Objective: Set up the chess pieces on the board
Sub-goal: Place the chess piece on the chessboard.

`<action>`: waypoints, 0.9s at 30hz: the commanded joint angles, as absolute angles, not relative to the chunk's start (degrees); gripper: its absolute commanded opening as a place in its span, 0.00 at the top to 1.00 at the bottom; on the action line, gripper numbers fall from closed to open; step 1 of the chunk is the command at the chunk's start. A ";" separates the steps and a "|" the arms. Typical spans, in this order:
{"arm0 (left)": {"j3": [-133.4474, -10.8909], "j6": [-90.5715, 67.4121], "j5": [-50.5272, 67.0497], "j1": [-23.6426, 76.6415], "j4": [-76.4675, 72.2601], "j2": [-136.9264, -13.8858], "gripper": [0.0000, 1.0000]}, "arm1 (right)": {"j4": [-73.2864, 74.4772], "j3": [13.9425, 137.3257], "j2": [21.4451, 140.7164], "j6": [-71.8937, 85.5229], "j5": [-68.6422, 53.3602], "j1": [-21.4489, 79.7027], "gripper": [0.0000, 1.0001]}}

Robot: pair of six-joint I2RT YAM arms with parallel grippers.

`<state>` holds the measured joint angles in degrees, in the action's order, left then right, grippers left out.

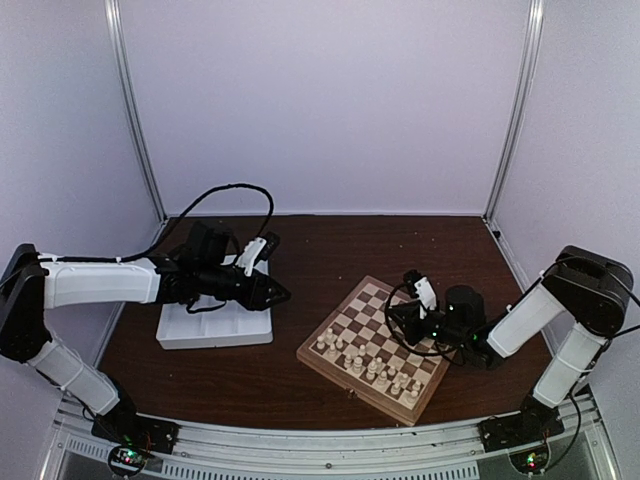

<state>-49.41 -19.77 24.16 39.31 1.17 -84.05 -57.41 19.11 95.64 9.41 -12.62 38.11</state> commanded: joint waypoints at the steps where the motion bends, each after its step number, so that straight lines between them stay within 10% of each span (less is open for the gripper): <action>1: -51.33 -18.90 24.17 39.00 -0.26 -84.55 0.68 | -56.58 18.37 96.15 9.95 -13.04 37.83 0.88; 27: -50.98 -18.99 24.38 38.98 -0.26 -84.55 0.68 | -54.15 13.21 91.90 10.03 -12.26 37.95 0.75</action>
